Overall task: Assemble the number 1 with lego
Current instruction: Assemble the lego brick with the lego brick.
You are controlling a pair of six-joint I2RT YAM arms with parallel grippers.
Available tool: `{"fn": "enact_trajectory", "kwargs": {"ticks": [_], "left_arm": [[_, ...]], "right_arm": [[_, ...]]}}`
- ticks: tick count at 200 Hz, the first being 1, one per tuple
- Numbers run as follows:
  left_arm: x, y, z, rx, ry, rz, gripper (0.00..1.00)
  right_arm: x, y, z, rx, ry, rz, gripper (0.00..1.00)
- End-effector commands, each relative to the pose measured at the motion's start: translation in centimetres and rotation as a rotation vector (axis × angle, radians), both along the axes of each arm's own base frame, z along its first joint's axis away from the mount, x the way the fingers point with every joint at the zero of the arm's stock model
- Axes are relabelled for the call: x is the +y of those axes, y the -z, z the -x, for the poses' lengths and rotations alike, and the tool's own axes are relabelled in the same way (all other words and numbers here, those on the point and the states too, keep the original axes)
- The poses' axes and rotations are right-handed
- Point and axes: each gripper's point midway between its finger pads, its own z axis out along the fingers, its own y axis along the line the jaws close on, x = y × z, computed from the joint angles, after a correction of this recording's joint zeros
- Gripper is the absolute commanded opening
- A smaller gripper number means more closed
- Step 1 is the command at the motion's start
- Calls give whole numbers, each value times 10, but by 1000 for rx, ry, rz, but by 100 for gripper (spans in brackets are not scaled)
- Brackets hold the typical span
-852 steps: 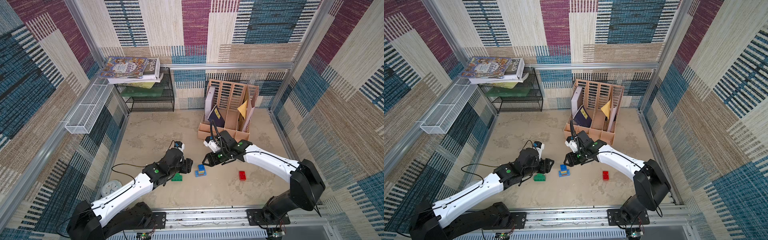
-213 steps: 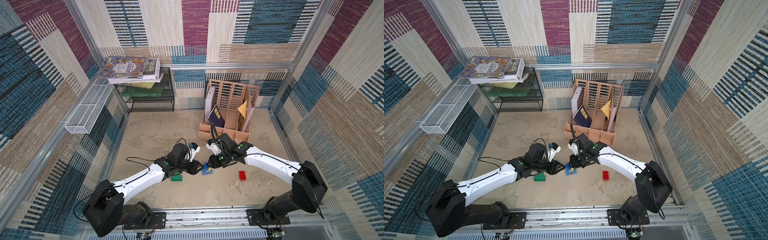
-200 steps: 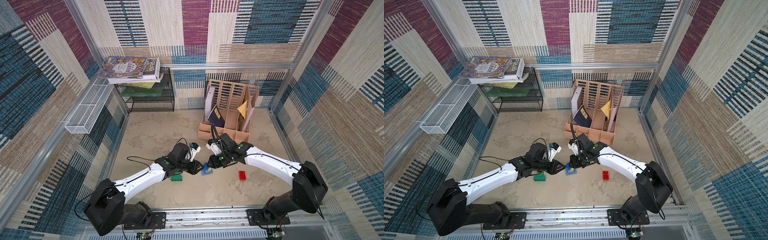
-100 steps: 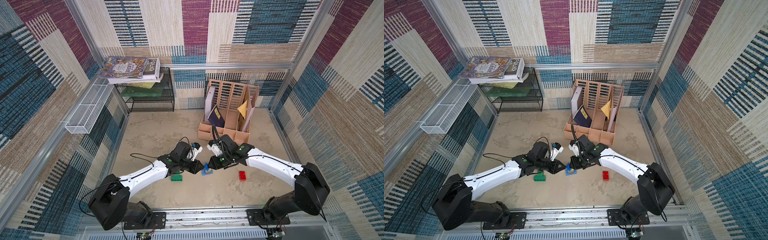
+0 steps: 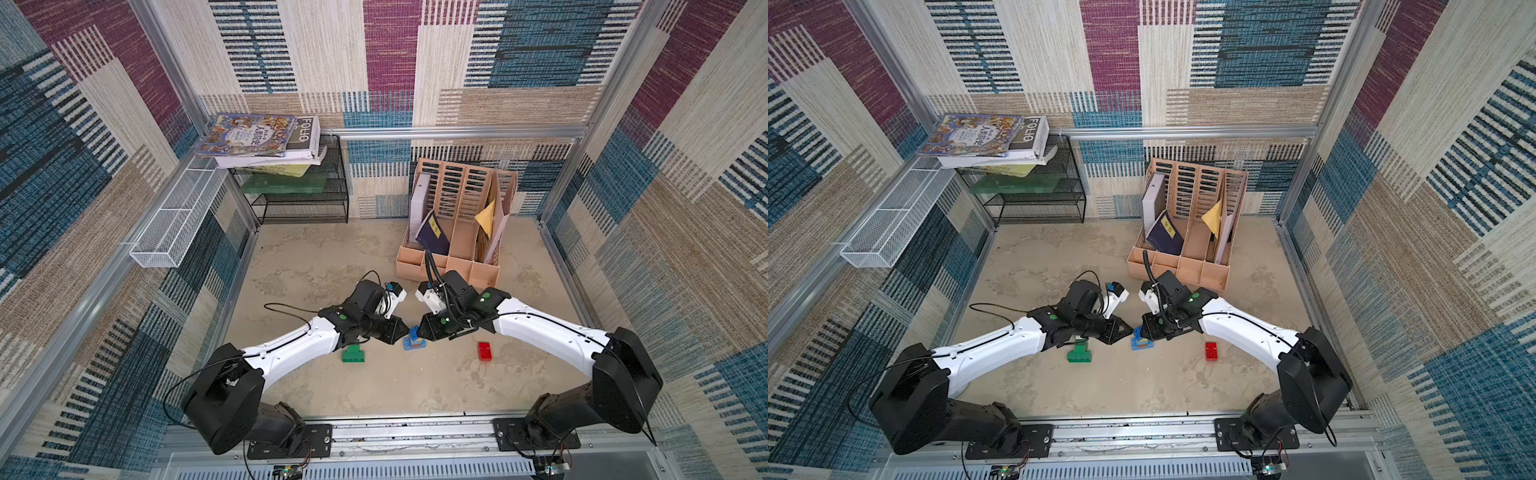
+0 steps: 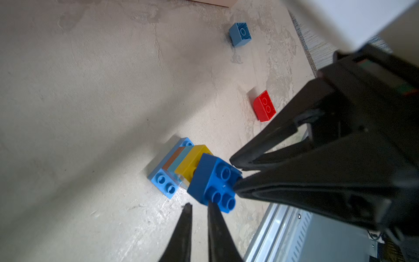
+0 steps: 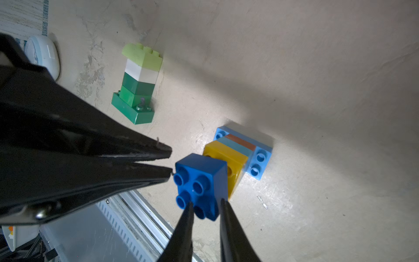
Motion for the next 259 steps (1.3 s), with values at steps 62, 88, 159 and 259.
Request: {"fn": "enact_trajectory", "kwargs": {"ticks": [62,88,159,259], "left_arm": [[-5,-4,-8,-20,-2,2,20],[-5,-4,-9,-22,-5,-1,21],[5,-16,-13,-67,-46,-27,31],[7,-5,-4,-2,-63,-13,37]], "right_arm": [[-6,4,-5,6,29,21,29],[-5,5,-6,9,26,27,33],[-5,9,-8,21,25,30,37],[-10,22,-7,65,20,74,33]]}}
